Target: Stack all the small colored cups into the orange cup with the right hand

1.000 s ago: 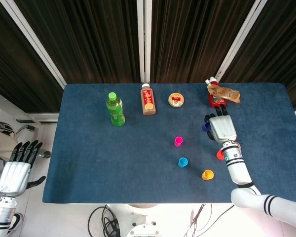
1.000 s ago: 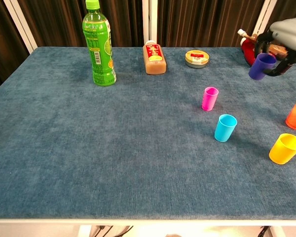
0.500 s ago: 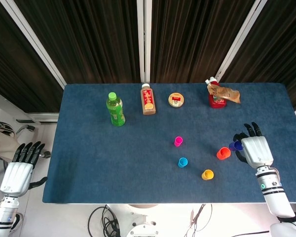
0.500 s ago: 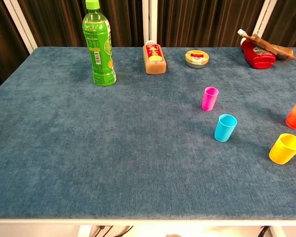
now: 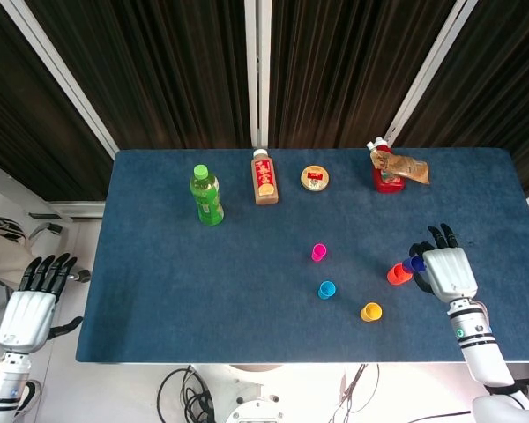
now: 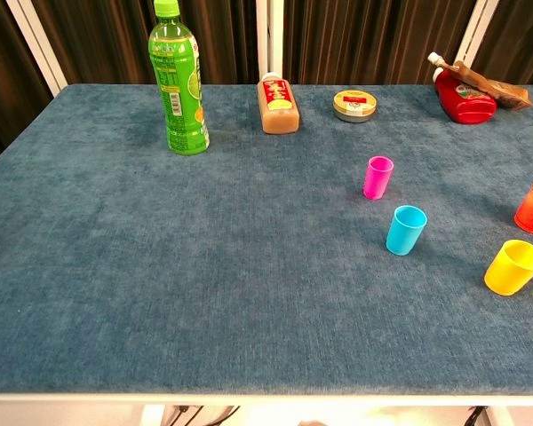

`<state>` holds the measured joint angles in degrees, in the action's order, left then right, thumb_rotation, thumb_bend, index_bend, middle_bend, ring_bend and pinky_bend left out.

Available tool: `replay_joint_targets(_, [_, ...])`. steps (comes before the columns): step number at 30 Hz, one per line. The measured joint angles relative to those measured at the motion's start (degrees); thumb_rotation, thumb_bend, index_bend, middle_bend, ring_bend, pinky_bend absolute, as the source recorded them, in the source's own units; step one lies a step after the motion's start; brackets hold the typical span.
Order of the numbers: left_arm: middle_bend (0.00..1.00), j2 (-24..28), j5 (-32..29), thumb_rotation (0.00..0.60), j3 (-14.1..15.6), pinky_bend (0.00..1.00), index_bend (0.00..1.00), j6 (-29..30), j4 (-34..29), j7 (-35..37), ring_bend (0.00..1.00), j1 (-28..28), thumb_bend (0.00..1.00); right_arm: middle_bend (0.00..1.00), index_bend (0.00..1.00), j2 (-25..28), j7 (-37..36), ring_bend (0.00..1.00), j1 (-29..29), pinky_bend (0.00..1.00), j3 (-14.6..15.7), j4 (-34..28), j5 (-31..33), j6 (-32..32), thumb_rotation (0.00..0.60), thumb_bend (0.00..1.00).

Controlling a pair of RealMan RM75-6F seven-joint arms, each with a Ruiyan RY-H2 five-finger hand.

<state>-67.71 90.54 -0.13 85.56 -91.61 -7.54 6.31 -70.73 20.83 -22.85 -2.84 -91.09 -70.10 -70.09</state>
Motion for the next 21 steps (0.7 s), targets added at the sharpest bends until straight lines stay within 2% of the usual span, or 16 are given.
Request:
replay_joint_targets(8, [0.03,-0.1,-0.1,0.6,-0.1,0.0,0.02,-0.2,0.2,0.2,0.0,0.2,0.03,0.48,0.52,-0.6,1.0,0.09,0.1,0.0,-0.3,-0.3,-0.2,0.8,0.6,0.27])
replay_joint_targets(11, [0.03,-0.1,-0.1,0.6,0.0,0.0,0.02,-0.2,0.3,0.3,0.0,0.1,0.03,0.46,0.49,-0.7,1.4,0.09,0.1,0.0,-0.2,-0.4,-0.1,1.4,0.6,0.26])
replay_joint_targets(13, [0.03,-0.1,-0.2,0.6,0.0,0.0,0.02,-0.2,0.4,0.4,0.0,0.0,0.03,0.42,0.44,-0.7,1.5,0.08,0.1,0.0,-0.2,-0.5,0.0,2.0,0.6,0.25])
replay_joint_targets(15, [0.03,-0.1,-0.2,0.6,0.0,0.0,0.02,-0.2,0.5,0.5,0.0,0.0,0.03,0.34,0.34,-0.5,1.4,0.06,0.1,0.0,-0.1,-0.7,0.0,2.5,0.6,0.23])
replay_joint_targets(17, [0.03,-0.1,-0.1,0.6,0.0,0.0,0.02,-0.2,0.5,0.7,0.0,0.0,0.03,0.24,0.2,-0.2,1.2,0.01,0.0,0.0,-0.1,-0.9,-0.1,2.9,0.6,0.22])
replay_joint_targets(21, [0.03,-0.2,0.0,0.6,-0.1,0.0,0.02,-0.1,0.5,0.8,0.0,0.1,0.03,0.12,0.03,0.4,0.6,0.0,0.1,0.0,0.0,-1.5,-1.1,3.0,0.6,0.17])
